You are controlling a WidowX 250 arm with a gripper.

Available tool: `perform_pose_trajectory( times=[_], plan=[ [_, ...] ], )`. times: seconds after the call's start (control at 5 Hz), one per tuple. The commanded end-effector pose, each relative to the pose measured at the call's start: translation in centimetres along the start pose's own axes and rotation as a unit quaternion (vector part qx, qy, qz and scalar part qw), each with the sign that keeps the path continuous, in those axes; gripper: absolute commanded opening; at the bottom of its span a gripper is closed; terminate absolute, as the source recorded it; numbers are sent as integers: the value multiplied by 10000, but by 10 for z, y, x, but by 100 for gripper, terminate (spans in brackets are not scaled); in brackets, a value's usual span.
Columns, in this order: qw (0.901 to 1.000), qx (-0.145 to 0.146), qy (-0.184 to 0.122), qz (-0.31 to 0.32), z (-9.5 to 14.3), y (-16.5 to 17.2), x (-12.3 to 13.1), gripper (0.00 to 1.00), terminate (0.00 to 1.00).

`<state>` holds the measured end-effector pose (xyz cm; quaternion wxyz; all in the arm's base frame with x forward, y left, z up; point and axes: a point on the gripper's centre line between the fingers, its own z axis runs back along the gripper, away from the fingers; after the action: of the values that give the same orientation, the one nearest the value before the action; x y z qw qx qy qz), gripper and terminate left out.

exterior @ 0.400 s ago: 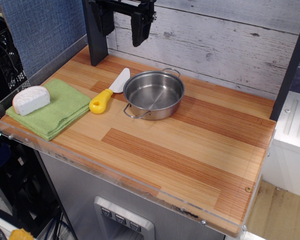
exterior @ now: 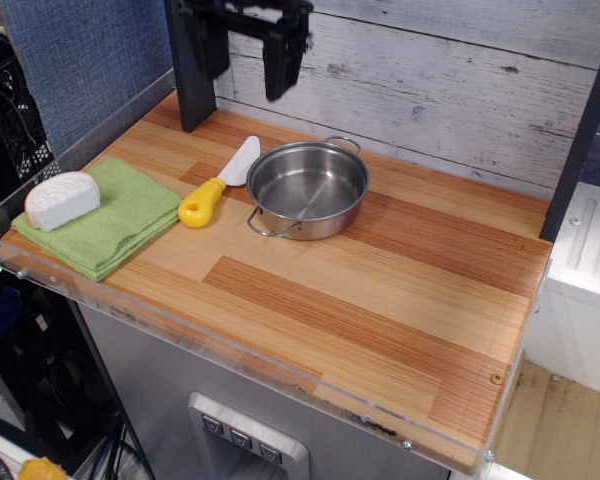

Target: Take the cheese off the cloth and put it in the pot.

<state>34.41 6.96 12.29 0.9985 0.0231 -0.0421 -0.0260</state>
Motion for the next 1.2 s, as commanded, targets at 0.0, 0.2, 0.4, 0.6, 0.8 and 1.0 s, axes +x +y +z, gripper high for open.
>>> perform_pose_trajectory(
  times=[0.0, 0.2, 0.4, 0.6, 0.8, 1.0],
  plan=[
    [9996, 259, -43, 116, 3, 42, -15, 100, 0],
    [9995, 314, 47, -28, -3, 80, -34, 100, 0],
    [9991, 156, 366, -131, -19, 99, -52, 100, 0],
    [9977, 90, 517, -439, -29, 106, -65, 100, 0],
    [9959, 163, 607, -647, -36, 108, -73, 100, 0],
    [9936, 291, 827, -708, -49, 117, -86, 100, 0]
  ],
)
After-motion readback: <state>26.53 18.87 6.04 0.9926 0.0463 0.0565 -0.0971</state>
